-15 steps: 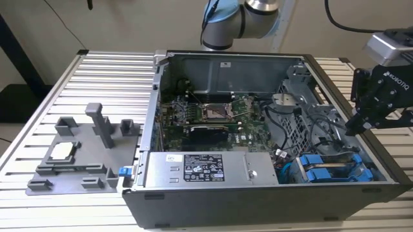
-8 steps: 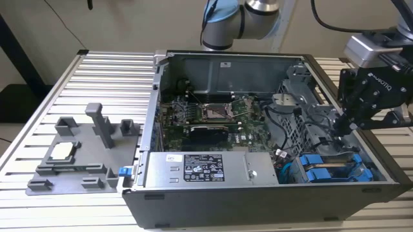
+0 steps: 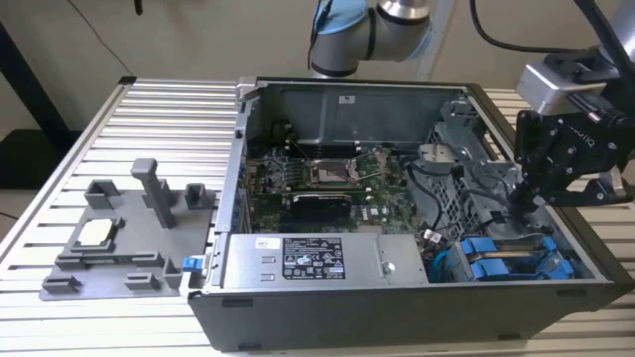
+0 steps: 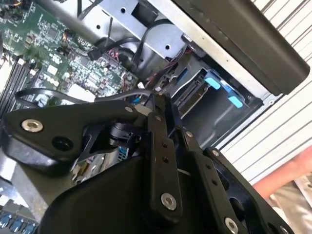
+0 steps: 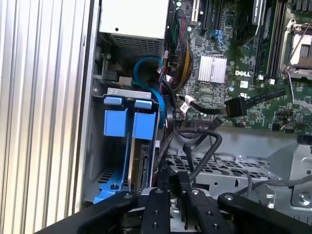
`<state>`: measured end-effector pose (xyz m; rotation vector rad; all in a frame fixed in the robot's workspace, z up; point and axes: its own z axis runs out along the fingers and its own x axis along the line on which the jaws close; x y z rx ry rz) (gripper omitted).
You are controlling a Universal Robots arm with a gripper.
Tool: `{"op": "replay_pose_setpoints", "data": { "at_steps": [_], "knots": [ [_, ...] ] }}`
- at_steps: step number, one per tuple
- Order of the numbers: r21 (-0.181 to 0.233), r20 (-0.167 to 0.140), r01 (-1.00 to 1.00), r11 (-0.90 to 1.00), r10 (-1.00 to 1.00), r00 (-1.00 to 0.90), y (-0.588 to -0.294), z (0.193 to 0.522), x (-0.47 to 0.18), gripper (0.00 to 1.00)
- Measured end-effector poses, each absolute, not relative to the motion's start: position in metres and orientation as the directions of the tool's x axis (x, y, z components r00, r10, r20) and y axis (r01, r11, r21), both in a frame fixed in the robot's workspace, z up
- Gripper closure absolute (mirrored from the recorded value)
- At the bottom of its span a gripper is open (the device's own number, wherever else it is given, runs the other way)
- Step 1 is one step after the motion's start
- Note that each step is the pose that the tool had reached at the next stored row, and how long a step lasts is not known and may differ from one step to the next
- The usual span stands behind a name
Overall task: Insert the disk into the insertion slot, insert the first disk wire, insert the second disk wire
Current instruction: 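Insert the first disk wire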
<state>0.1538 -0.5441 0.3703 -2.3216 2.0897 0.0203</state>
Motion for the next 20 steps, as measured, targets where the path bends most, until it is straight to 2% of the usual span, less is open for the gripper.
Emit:
{"op": "replay_pose_setpoints", "data": {
  "at_steps": [7, 20],
  "knots": [
    [-0.013, -0.021, -0.994, -0.106, -0.994, 0.106, -0.561, 0.363, 0.147, 0.81],
    [-0.105, -0.011, -0.988, -0.116, -0.993, 0.118, -0.566, 0.356, 0.144, 0.81]
  ]
}}
